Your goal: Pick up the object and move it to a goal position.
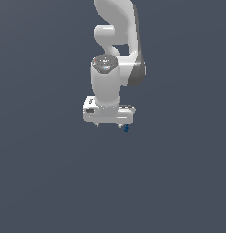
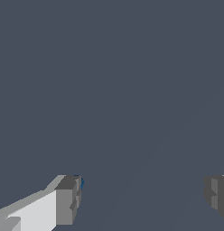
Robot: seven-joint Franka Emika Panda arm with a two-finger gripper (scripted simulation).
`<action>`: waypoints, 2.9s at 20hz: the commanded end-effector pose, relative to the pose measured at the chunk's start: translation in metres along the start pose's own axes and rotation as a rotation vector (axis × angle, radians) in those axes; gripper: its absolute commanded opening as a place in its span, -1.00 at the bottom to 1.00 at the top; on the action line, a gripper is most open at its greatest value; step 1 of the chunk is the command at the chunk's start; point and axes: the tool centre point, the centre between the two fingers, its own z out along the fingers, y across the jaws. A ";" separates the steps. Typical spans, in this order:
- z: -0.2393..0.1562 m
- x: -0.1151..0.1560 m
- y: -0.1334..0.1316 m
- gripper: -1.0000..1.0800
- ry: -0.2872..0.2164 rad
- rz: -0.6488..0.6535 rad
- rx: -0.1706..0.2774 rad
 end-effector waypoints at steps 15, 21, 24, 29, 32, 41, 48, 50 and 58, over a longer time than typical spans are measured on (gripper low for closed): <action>0.017 -0.014 -0.018 0.92 -0.003 0.055 0.000; 0.037 -0.035 -0.044 0.92 -0.006 0.117 -0.003; 0.048 -0.050 -0.059 0.92 -0.007 0.155 -0.005; 0.063 -0.069 -0.077 0.92 -0.009 0.205 -0.008; 0.068 -0.078 -0.085 0.92 -0.010 0.226 -0.009; 0.074 -0.088 -0.092 0.92 -0.011 0.247 -0.010; 0.091 -0.089 -0.092 0.92 -0.011 0.248 -0.010; 0.101 -0.089 -0.092 0.92 -0.011 0.248 -0.010; 0.125 -0.089 -0.092 0.92 -0.011 0.249 -0.010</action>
